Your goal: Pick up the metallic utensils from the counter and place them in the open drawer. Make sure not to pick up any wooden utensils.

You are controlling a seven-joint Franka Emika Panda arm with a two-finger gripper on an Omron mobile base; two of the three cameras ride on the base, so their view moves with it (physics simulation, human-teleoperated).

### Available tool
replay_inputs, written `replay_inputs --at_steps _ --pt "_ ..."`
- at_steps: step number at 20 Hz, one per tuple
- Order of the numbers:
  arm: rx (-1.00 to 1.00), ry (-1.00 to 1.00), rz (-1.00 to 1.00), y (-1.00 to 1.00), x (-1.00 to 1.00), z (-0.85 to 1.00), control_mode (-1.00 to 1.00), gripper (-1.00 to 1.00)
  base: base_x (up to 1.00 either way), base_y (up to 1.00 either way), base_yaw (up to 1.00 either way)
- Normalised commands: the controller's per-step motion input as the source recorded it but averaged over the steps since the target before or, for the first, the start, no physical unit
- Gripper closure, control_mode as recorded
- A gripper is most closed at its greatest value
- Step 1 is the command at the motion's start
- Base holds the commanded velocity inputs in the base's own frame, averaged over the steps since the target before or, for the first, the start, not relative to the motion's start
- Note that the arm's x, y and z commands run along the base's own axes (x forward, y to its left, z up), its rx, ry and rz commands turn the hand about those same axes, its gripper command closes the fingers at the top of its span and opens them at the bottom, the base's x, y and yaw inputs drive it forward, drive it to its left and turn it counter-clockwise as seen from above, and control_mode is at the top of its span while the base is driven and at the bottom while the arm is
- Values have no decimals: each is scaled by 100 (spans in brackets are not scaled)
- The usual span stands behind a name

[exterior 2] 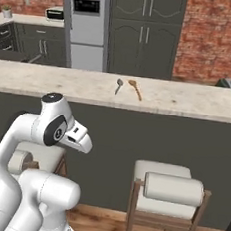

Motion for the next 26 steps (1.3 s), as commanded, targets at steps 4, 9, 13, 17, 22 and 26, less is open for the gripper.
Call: replay_inputs --at_steps 4,9,13,17,22,26 --pt "0 0 0 0 0 0 100 -100 29 -73 19" --pt "0 0 0 0 0 0 100 -100 31 -46 5" --pt "0 0 0 0 0 0 100 -100 51 3 0" --pt "0 0 0 0 0 0 100 -100 77 33 0" --pt "0 0 0 0 0 0 100 -100 79 35 0" --pt "0 0 0 0 0 0 100 -100 37 6 0"
